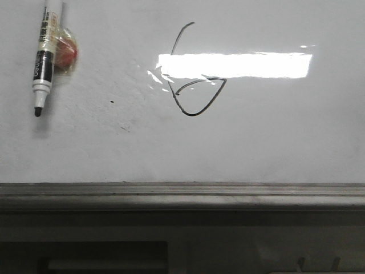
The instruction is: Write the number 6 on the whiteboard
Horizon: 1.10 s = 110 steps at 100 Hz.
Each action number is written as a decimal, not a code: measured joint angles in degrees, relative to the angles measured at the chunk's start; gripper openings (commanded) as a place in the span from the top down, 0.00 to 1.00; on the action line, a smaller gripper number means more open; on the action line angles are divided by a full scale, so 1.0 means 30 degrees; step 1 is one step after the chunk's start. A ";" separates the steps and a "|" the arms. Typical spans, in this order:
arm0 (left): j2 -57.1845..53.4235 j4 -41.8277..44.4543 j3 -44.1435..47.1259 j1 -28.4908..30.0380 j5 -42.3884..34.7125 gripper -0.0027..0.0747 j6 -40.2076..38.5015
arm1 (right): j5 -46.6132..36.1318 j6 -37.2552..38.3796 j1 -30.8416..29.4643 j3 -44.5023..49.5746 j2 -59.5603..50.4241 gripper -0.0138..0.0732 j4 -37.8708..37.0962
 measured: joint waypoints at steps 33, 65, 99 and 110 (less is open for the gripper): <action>0.0000 0.0000 0.0000 0.0000 0.0000 0.99 0.0000 | -0.1905 0.6981 -0.3573 0.1059 0.0000 0.92 -0.9349; 0.0000 0.0000 0.0000 0.0000 0.0000 0.99 0.0000 | -0.3268 1.1648 -0.6505 0.3741 0.0000 0.92 -1.4962; 0.0000 0.0000 0.0000 0.0000 0.0000 0.99 0.0000 | -0.3783 1.1823 -0.6540 0.3749 0.0000 0.92 -1.5808; 0.0000 0.0000 0.0000 0.0000 0.0000 0.99 0.0000 | -0.3662 1.1823 -0.6540 0.3749 0.0000 0.92 -1.5840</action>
